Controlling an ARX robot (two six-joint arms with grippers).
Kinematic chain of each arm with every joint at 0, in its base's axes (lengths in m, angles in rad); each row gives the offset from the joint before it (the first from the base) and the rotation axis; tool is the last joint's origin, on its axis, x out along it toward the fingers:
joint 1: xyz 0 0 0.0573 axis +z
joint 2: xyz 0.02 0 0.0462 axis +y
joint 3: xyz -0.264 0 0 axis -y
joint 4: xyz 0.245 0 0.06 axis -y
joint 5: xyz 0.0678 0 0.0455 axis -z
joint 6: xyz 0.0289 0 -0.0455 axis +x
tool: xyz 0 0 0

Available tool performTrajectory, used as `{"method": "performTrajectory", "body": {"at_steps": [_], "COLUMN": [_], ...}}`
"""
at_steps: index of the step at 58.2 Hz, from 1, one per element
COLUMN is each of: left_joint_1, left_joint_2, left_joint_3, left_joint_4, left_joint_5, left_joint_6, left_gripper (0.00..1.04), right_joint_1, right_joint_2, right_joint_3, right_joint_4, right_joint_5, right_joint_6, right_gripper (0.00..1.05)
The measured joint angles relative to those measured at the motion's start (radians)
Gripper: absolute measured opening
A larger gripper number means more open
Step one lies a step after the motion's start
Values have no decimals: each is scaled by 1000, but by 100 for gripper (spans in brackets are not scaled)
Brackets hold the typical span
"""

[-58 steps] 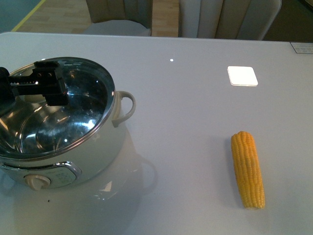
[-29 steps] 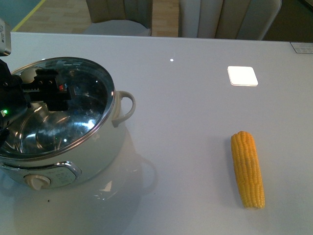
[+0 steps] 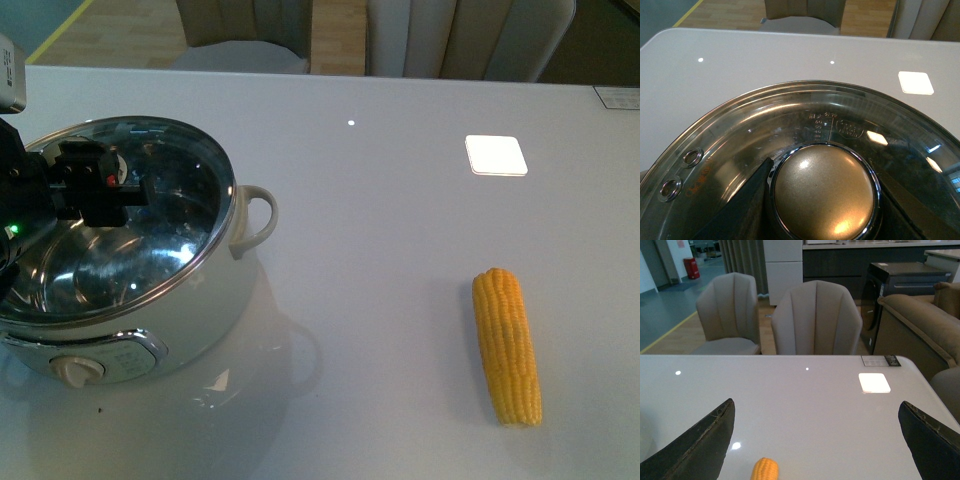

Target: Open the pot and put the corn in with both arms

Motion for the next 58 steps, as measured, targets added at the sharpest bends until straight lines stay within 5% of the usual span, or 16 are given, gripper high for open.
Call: {"method": "performTrajectory", "body": {"at_steps": [36,58], "left_joint_1": [56,478], "left_joint_2": [-437,-474], "left_joint_3": [-29,-60], "left_joint_4": [-258,-191], "left_joint_5": [60,230], "left_joint_6": [54,132], "left_gripper": [45,45], "right_joint_1": [0,0], "right_joint_2": [0,0], "right_joint_3": [0,0], "right_joint_4": [0,0], "right_joint_5": [0,0], "right_joint_6": [0,0], "right_gripper": [96,96]}}
